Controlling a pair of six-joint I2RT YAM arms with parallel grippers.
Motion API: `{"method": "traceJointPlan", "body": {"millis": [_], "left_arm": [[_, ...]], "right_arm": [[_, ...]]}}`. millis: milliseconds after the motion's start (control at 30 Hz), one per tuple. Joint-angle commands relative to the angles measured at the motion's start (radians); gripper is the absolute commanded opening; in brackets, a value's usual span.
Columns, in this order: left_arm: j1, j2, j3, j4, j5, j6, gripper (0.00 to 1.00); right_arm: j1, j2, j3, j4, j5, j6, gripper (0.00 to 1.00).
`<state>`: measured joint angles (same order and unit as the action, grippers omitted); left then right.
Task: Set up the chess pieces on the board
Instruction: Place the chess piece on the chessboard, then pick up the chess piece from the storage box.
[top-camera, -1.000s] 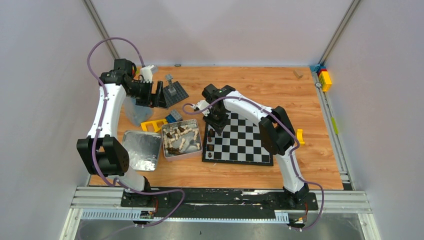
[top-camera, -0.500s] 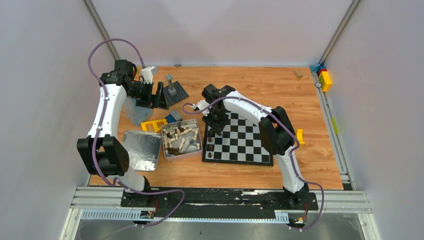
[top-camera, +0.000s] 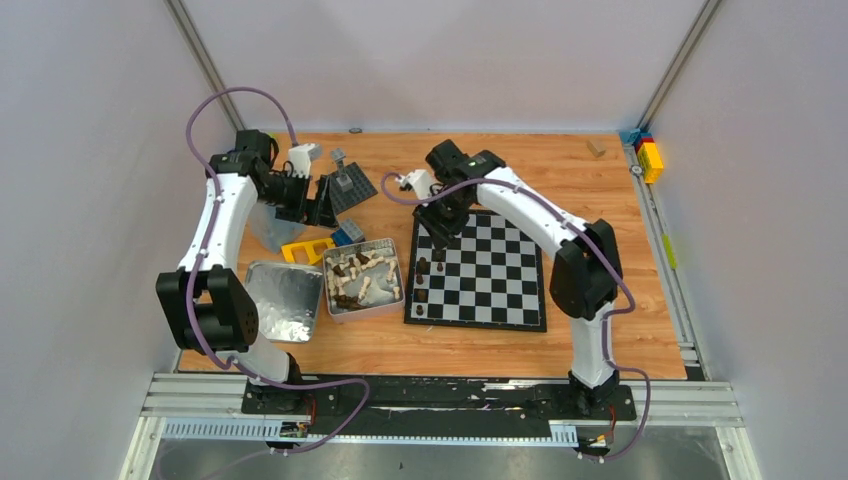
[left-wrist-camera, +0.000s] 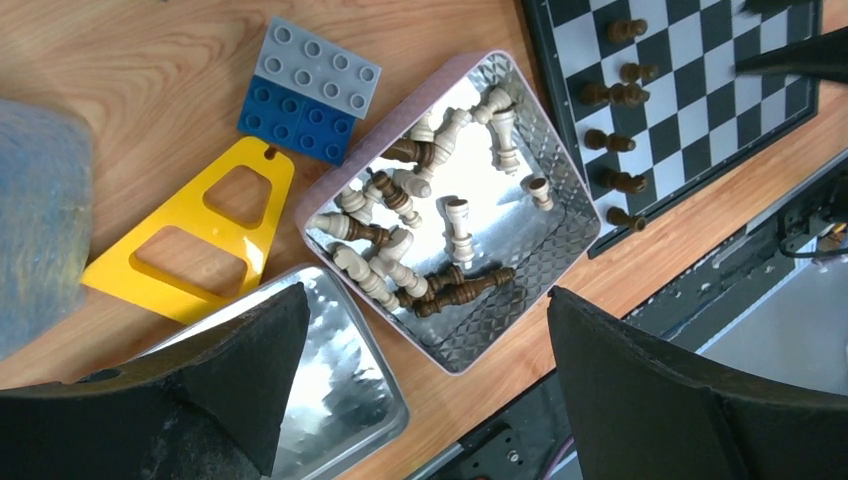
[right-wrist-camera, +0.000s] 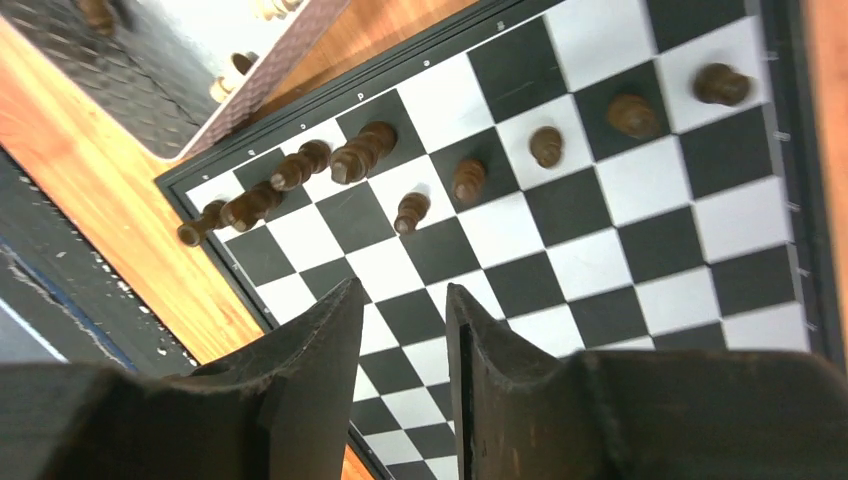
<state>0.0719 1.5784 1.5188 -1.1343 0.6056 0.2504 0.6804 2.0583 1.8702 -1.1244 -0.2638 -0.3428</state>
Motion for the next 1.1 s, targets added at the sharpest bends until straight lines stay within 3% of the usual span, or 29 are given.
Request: {"method": "traceJointPlan", "body": {"millis": [0, 200, 433, 667, 900, 1067], "left_arm": [[-0.003, -0.058, -0.074, 0.098, 0.016, 0.071, 0.95], [-0.073, -0.133, -0.177, 0.188, -0.035, 0.115, 0.92], [-0.275, -0.19, -0.326, 0.336, -0.281, 0.163, 0.88], [-0.392, -0.154, -0.384, 0.402, -0.411, 0.18, 0.76], [-0.419, -0.084, -0.389, 0.399, -0.477, 0.179, 0.59], [-0.419, -0.064, -0.404, 0.401, -0.515, 0.188, 0.53]], "right_arm": [[-0.068, -0.145, -0.018, 0.047, -0.11, 0.01, 0.38], [-0.191, -0.246, -0.148, 0.176, -0.232, 0.013, 0.35], [-0.33, -0.344, -0.345, 0.339, -0.316, 0.005, 0.33], [-0.401, -0.374, -0.459, 0.403, -0.37, 0.001, 0.3], [-0.41, -0.376, -0.532, 0.44, -0.392, -0.002, 0.27], [-0.41, -0.374, -0.547, 0.45, -0.392, -0.005, 0.26]]}}
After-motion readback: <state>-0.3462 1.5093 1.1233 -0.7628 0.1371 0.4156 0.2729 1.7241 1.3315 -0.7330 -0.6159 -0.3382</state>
